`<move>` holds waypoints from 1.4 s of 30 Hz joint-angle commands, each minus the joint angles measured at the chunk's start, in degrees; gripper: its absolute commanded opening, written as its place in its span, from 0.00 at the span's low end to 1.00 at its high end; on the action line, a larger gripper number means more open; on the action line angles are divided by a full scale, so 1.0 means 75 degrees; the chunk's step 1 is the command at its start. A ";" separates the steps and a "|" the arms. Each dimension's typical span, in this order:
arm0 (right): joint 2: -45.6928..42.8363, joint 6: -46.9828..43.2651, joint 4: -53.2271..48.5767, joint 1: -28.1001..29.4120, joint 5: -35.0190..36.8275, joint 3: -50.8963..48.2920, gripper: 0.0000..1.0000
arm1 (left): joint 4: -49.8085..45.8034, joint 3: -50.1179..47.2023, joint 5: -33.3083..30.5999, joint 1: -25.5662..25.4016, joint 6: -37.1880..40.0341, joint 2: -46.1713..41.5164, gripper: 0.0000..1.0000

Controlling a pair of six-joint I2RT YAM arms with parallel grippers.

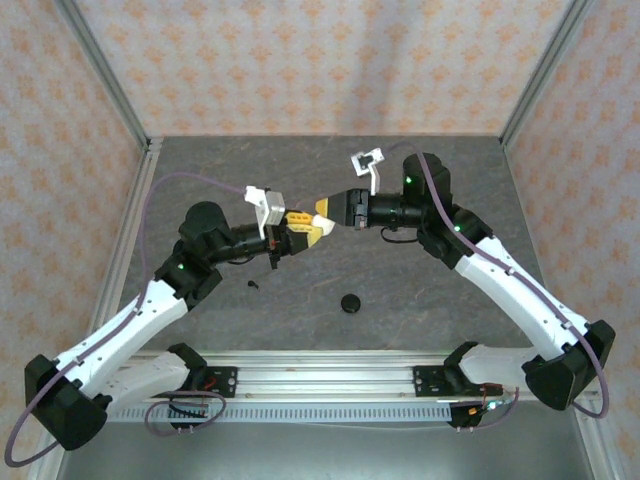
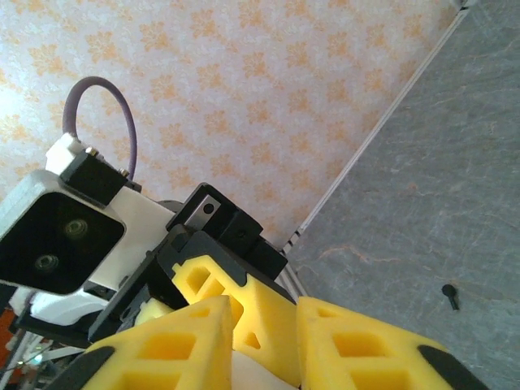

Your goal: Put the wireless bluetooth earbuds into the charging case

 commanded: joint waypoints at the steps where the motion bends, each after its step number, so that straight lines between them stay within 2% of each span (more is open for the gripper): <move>1: -0.0381 -0.0377 -0.0199 0.0183 -0.0485 -0.0256 0.37 | 0.0756 0.0362 -0.0315 0.0015 -0.0608 0.0139 0.00; 3: -0.0464 -0.0295 0.0102 0.0182 -0.0545 -0.0440 0.43 | 0.0804 0.0380 -0.0339 0.0021 -0.0817 0.0173 0.00; 5: -0.0556 -0.0165 0.0470 0.0182 -0.0606 -0.0607 0.45 | 0.0878 0.0383 -0.0353 0.0013 -0.1083 0.0195 0.00; 8: -0.0622 -0.0148 0.0608 0.0182 -0.0514 -0.0703 0.41 | 0.0900 0.0442 -0.0390 0.0012 -0.1444 0.0231 0.00; 9: -0.0613 -0.0260 0.0424 0.0182 -0.0371 -0.0671 0.37 | 0.0748 0.0519 -0.0431 0.0020 -0.1485 0.0242 0.00; 11: -0.0629 -0.0536 -0.0025 0.0175 0.0035 -0.0574 0.37 | 0.0192 0.0700 -0.0643 0.0019 -0.1428 0.0267 0.00; 16: -0.1098 -0.0809 -0.0879 -0.0009 0.1752 -0.0561 0.55 | -0.1500 0.0998 -0.1586 0.0067 -0.0994 0.0586 0.00; 19: -0.1288 -0.0850 -0.1739 -0.0196 0.2980 -0.0535 0.64 | -0.1951 0.1048 -0.1824 0.0131 -0.0826 0.1040 0.00; 27: -0.0759 -0.0724 -0.3700 -0.0474 0.5058 -0.0736 0.67 | -0.2603 0.1277 -0.2540 0.0812 -0.0484 0.2920 0.00; 32: -0.0192 -0.0471 -0.3944 -0.0473 0.5034 -0.1387 0.69 | -0.3142 0.1649 -0.2658 0.1188 -0.0293 0.4287 0.00; 36: 0.0328 0.0108 -0.3684 -0.0438 0.4632 -0.2174 0.69 | -0.3289 0.1868 -0.2839 0.1453 -0.0210 0.5165 0.01; 42: 0.0857 0.0460 -0.3698 0.0202 0.4857 -0.2490 0.69 | -0.4123 0.2648 -0.3189 0.1705 0.0004 0.6376 0.10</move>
